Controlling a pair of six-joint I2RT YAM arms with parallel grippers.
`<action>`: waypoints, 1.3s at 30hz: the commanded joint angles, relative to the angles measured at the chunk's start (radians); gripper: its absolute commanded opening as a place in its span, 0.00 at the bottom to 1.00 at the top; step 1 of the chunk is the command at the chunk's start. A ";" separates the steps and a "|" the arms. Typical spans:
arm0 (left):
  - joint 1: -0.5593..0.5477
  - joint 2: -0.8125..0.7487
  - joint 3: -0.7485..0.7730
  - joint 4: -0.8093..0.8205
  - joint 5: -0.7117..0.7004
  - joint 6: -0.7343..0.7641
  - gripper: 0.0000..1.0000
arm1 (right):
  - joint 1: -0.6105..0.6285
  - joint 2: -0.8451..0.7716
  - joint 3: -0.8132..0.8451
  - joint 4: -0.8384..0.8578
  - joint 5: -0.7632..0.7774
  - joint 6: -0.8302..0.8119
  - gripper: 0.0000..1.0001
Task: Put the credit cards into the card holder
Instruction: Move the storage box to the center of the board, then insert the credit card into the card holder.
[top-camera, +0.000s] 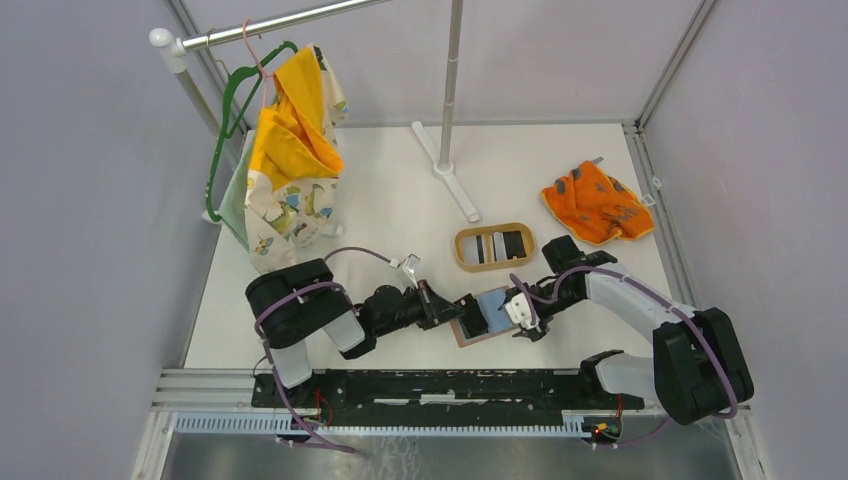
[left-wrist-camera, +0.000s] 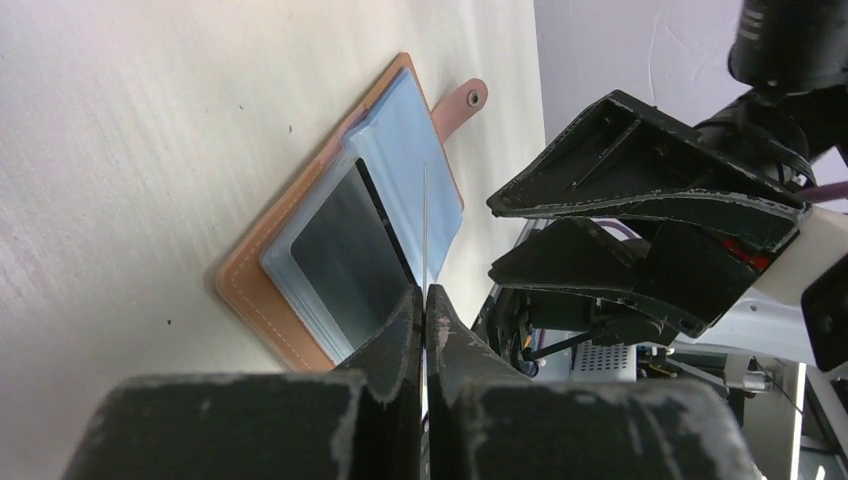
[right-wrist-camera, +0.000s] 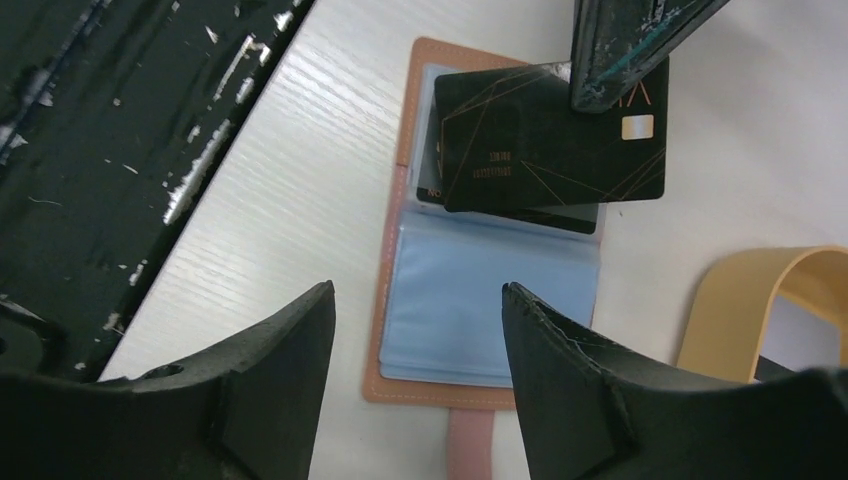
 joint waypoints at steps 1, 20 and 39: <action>-0.005 0.069 0.035 0.158 -0.019 -0.072 0.02 | 0.038 -0.034 -0.005 0.165 0.123 0.173 0.67; -0.033 0.198 0.038 0.259 -0.078 -0.157 0.02 | 0.060 0.029 -0.015 0.220 0.254 0.254 0.61; -0.055 0.183 0.034 0.161 -0.129 -0.184 0.02 | 0.073 0.052 -0.019 0.238 0.291 0.279 0.59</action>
